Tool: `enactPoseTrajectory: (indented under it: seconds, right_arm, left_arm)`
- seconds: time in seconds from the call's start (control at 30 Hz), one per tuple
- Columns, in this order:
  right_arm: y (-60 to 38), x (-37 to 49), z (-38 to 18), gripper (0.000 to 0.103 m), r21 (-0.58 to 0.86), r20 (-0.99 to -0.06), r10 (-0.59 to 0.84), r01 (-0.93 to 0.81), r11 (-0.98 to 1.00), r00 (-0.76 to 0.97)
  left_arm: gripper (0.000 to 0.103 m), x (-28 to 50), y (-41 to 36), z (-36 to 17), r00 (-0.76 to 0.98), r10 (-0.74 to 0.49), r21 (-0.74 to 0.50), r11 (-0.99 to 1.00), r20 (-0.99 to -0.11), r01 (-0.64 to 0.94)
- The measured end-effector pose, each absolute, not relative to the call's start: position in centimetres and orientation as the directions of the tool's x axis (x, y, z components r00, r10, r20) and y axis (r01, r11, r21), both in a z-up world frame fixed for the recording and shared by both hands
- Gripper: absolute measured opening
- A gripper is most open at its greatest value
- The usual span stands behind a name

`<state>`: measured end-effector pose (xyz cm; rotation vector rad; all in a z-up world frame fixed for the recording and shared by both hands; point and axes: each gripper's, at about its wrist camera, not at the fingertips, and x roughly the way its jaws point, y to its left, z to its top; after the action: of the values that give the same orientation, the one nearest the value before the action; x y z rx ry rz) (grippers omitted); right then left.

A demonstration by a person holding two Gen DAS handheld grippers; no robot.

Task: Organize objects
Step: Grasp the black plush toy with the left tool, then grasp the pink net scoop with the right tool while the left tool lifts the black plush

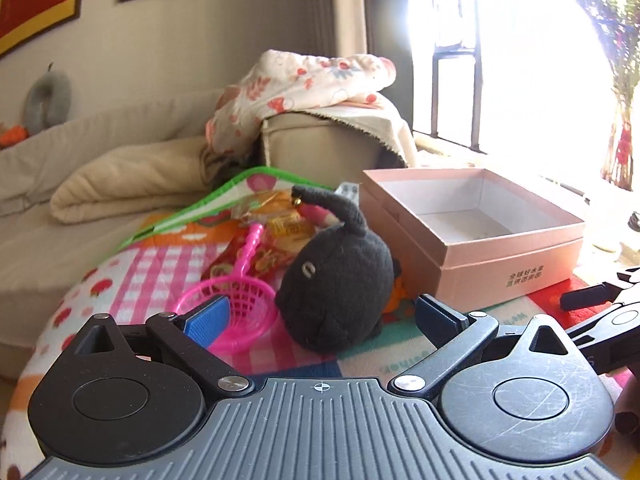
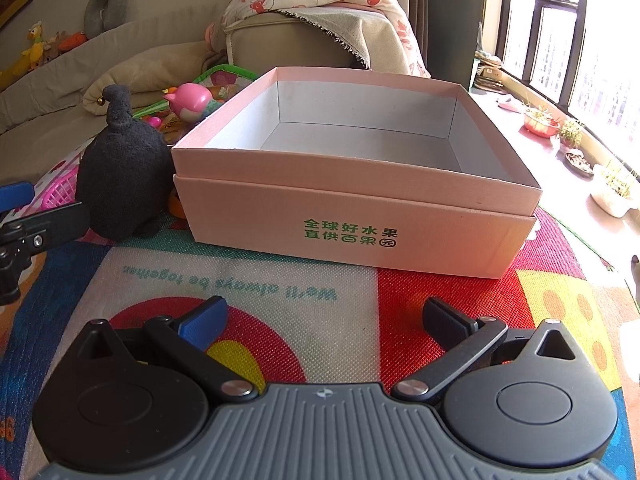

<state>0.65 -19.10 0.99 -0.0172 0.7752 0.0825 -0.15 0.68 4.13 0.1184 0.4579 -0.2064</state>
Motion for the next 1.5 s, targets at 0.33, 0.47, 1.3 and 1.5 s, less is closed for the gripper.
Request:
enactPoseTrajectory:
  seconds: [0.33, 0.47, 1.3, 1.5]
  right_arm:
    - [-18.9, 0.7, 1.1, 0.103, 0.000, -0.706, 0.057, -0.081, 0.997, 0.706]
    - [-18.7, 0.5, 1.2, 0.103, -0.014, -0.696, 0.040, -0.070, 0.997, 0.717]
    - [2.0, 7.5, 3.8, 0.083, 0.002, -0.669, 0.362, -0.486, 0.874, 0.649]
    - [-2.0, -0.6, 7.9, 0.083, -0.103, -0.607, 0.420, -0.591, 0.800, 0.675]
  left_arm:
    - [0.074, 5.6, -0.9, 2.2, 0.827, -0.226, 0.104, 0.941, -0.514, 0.322]
    - [0.071, 4.3, 1.6, 3.7, 0.814, -0.286, -0.057, 0.953, -0.507, 0.299]
    - [0.071, -4.1, 21.6, 6.6, 0.889, -0.018, -0.245, 0.964, -0.457, -0.106]
    - [0.071, -5.2, 19.2, 7.1, 0.874, -0.104, -0.227, 0.974, -0.475, -0.008]
